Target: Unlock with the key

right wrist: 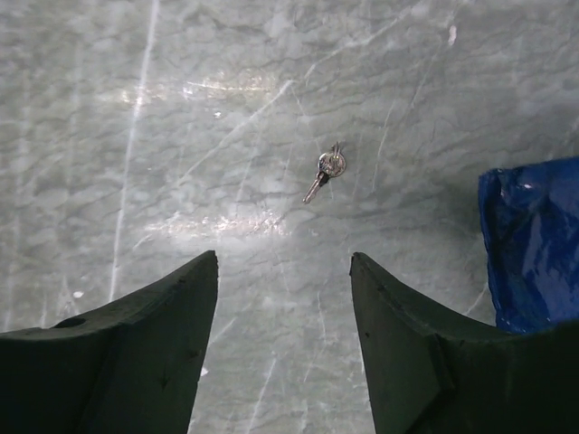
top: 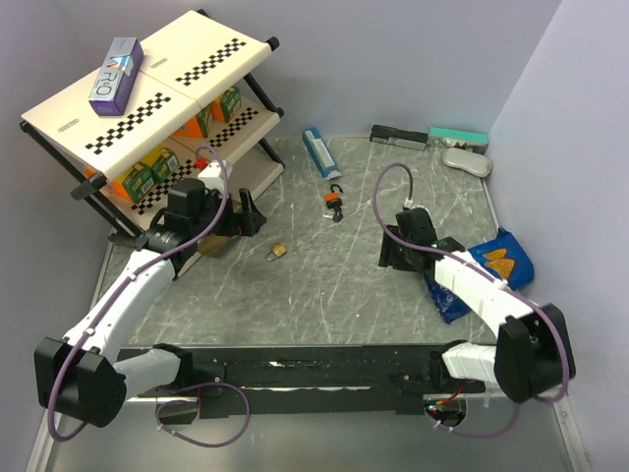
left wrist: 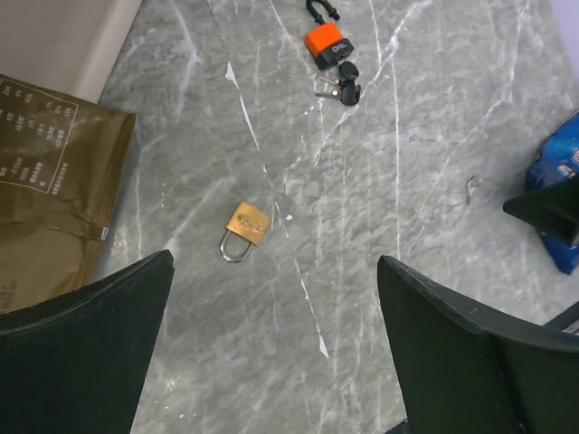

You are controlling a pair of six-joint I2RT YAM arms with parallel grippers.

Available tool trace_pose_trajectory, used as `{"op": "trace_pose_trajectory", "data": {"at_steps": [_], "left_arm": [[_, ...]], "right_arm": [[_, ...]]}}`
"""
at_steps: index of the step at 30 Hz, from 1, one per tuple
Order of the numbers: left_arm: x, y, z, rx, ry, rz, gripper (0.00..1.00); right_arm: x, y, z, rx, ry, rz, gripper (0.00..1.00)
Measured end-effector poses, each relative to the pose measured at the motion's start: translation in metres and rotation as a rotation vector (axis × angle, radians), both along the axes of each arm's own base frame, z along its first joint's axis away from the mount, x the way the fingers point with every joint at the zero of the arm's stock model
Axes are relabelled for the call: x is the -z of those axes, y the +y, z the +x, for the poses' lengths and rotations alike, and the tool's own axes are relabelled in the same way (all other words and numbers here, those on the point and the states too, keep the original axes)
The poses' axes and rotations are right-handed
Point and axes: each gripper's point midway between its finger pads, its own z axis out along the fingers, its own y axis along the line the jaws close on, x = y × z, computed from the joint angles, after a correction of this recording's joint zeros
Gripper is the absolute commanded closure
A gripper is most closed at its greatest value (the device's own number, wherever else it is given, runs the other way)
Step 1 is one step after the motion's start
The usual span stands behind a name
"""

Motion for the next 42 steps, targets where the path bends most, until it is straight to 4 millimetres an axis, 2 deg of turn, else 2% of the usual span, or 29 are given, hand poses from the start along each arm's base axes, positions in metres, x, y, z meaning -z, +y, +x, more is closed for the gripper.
{"op": "trace_pose_trajectory", "data": {"at_steps": [12,20,21,24,37,42], "left_arm": [[0.006,-0.019,-0.013,0.035,-0.026,0.100,0.01],[0.009,-0.017,-0.014,0.027,-0.028,0.134,0.01],[0.009,-0.017,-0.014,0.025,-0.027,0.135,0.01],[0.009,-0.016,-0.014,0.022,-0.031,0.141,0.01],[0.009,-0.016,-0.014,0.022,-0.033,0.145,0.01],[0.009,-0.016,-0.014,0.022,-0.033,0.145,0.01]], "right_arm": [[0.045,0.001,0.010,0.001,0.128,-0.039,0.46],[0.053,-0.014,0.033,0.060,0.131,-0.040,0.55],[0.055,-0.017,0.034,0.068,0.133,-0.040,0.59],[0.061,-0.021,0.036,0.083,0.147,-0.035,0.62],[0.068,-0.014,0.039,0.065,0.157,-0.001,0.70],[0.068,-0.014,0.041,0.067,0.151,0.000,0.81]]}}
